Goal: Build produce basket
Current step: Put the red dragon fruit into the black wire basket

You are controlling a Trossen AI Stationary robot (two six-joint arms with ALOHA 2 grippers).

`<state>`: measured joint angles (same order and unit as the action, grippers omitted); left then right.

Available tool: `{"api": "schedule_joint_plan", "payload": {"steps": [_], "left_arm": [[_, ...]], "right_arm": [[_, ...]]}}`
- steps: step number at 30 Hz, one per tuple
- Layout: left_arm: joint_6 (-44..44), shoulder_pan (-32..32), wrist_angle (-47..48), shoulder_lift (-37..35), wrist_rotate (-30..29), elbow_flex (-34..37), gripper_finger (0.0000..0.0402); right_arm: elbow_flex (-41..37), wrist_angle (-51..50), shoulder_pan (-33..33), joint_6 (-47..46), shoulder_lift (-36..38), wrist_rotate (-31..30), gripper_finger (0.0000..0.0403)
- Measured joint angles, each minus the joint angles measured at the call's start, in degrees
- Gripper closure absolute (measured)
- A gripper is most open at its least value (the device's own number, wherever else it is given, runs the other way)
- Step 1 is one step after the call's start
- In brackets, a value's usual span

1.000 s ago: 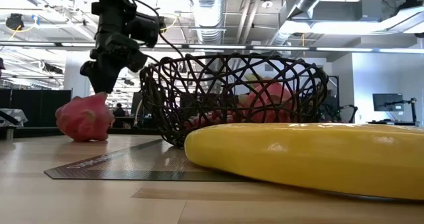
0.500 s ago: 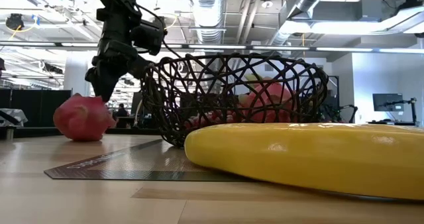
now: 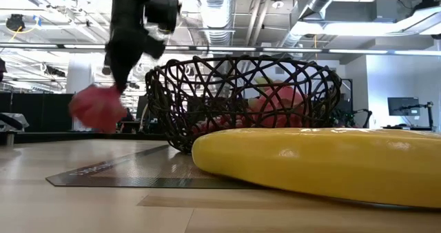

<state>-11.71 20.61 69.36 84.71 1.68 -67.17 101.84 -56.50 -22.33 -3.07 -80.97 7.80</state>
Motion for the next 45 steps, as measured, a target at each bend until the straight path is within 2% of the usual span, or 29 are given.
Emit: {"api": "schedule_joint_plan", "payload": {"steps": [5, 12, 15, 21, 26, 31, 34, 45], "left_arm": [[-4.8, -4.5, 2.1, -3.5, -8.2, -10.9, 0.0401], [-7.1, -15.4, 1.6, -6.1, -26.2, -23.0, 0.0401], [-6.3, -20.3, 1.2, -6.0, -31.4, -24.7, 0.0401], [-5.9, -28.0, 0.2, -5.8, -39.9, -22.0, 0.0401], [-7.8, -30.2, -5.8, -5.8, -39.9, -18.1, 0.0401], [-2.8, -29.9, -16.0, -4.6, -37.1, -16.3, 0.0401], [1.3, -28.9, -20.9, -3.0, -34.8, -16.0, 0.0401], [7.6, -25.5, -27.8, 8.2, -23.0, -16.0, 0.0401]], "right_arm": [[0.0, -0.5, -0.6, 1.6, 0.0, -7.5, 0.0243], [0.0, 0.0, -3.2, 1.6, -0.6, -8.2, 0.0273], [-0.1, 1.3, -3.7, 1.6, -1.4, -8.2, 0.0286], [0.0, 6.0, -4.4, 3.5, -3.0, -7.3, 0.0316], [0.0, 6.2, -5.6, 4.9, -3.1, -7.4, 0.0336], [0.0, 5.5, -7.3, 5.1, -3.0, -7.3, 0.0343], [0.0, 4.5, -8.3, 5.1, -3.0, -7.4, 0.0344], [0.0, -2.0, -12.0, 5.3, -2.2, -7.5, 0.0344]]}}
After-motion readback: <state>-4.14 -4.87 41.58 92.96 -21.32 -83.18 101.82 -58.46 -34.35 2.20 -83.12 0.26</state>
